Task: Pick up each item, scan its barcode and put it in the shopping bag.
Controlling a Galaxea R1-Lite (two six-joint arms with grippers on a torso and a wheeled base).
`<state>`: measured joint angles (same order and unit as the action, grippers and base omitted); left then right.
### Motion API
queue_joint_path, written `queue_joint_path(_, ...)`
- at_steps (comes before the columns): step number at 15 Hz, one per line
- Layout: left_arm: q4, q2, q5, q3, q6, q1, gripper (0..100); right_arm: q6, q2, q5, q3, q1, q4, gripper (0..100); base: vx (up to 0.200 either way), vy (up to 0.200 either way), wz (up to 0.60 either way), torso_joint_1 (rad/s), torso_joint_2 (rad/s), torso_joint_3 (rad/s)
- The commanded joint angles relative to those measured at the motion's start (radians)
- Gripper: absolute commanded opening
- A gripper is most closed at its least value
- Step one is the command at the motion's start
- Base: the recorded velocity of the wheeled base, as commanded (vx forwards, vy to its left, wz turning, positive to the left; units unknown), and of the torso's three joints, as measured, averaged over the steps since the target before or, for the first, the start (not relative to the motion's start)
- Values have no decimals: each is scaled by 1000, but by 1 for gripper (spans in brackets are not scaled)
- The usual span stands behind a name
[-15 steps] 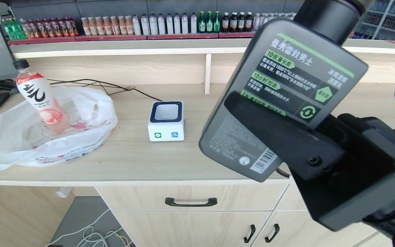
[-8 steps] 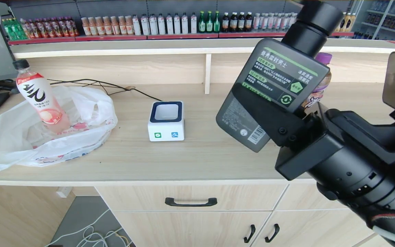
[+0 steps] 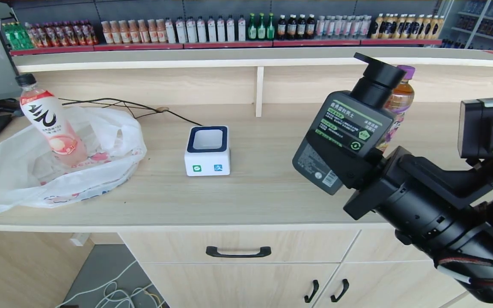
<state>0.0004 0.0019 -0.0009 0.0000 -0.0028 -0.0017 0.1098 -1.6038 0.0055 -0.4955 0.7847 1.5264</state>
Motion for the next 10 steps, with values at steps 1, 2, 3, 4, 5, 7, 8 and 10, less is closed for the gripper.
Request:
queue_joint_path(1, 0, 0, -1, 0, 0, 0, 100, 1, -5, 1, -5, -1, 1, 0, -200, 0, 0, 17, 7, -2)
queue_joint_path(2, 0, 0, 1, 0, 0, 0, 100, 1, -7, 1, -9, -1, 1, 0, 0, 0, 0, 0, 0, 0)
queue_joint_path(3, 0, 0, -1, 0, 0, 0, 100, 1, -8, 2, -12, -1, 1, 0, 0, 0, 0, 0, 0, 0)
queue_joint_path(4, 0, 0, -1, 0, 0, 0, 100, 1, -11, 2, -15, -1, 1, 0, 0, 0, 0, 0, 0, 0)
queue_joint_path(5, 0, 0, -1, 0, 0, 0, 100, 1, -11, 2, -20, -1, 1, 0, 0, 0, 0, 0, 0, 0)
queue_joint_path(7, 0, 0, -1, 0, 0, 0, 100, 1, -13, 2, -35, -1, 1, 0, 0, 0, 0, 0, 0, 0)
queue_joint_path(8, 0, 0, 1, 0, 0, 0, 100, 1, -13, 4, -35, -1, 1, 0, 0, 200, 0, 22, 7, 2)
queue_joint_path(10, 0, 0, 1, 0, -5, 0, 100, 1, -10, 4, -34, -1, 1, 0, 0, 200, 0, -5, -3, 5)
